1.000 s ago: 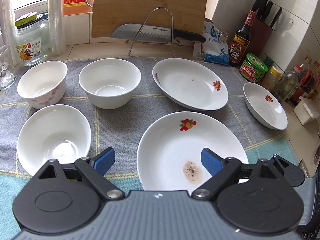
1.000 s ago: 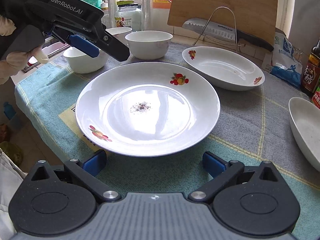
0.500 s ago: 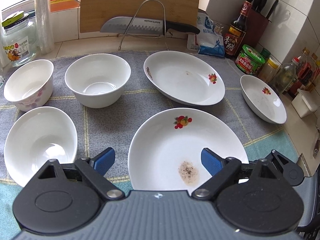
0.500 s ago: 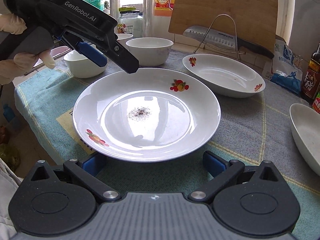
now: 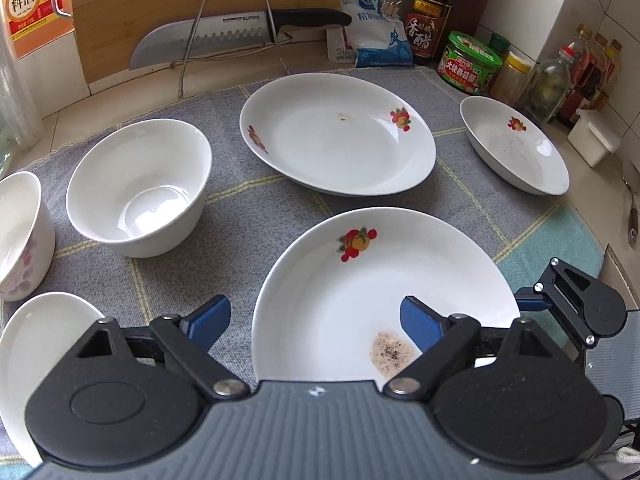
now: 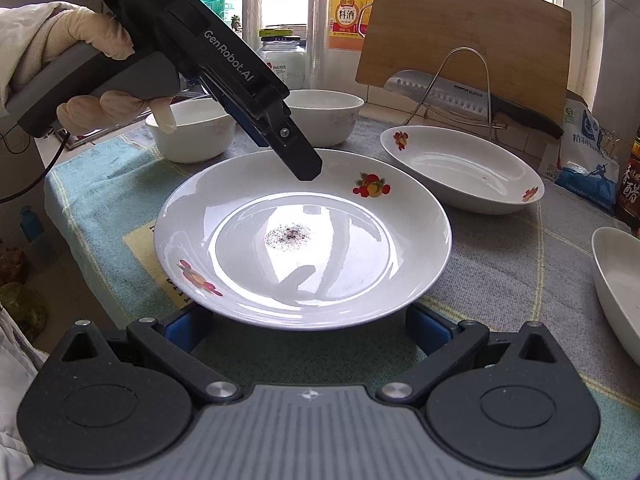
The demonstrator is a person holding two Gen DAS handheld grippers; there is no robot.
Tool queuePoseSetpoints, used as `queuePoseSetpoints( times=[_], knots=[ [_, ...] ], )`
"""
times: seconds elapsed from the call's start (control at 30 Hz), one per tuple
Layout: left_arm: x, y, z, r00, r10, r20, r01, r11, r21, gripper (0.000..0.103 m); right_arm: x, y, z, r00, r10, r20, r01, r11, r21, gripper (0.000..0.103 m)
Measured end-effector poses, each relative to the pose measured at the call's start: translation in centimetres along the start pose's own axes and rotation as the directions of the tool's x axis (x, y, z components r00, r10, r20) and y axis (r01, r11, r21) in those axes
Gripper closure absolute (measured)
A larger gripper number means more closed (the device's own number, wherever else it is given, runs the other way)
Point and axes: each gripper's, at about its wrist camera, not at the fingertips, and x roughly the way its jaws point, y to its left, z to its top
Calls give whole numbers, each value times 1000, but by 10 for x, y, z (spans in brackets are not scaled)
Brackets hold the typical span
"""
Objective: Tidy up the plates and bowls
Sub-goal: 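Lift the stained plate with the left tool toward the plate by the jars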
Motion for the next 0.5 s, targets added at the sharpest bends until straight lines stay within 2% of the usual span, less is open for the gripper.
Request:
queuePoseSetpoints(
  times=[0.13,0.2,0.5],
  knots=[
    [9,2,7,999,-14,-33,15,999,37,13,2,-1,2,1000,10,-8,-11,1000,-8,0],
    [13,3,9,998,-24,-56,27,999,47,21,2,-1,3,1000,11,-11,-11,1000,-9,0],
    [28,8,18,983,-101,-155,114,991,76,35,4,-3,5,999,22,-27,-22,999,-25,0]
  ],
)
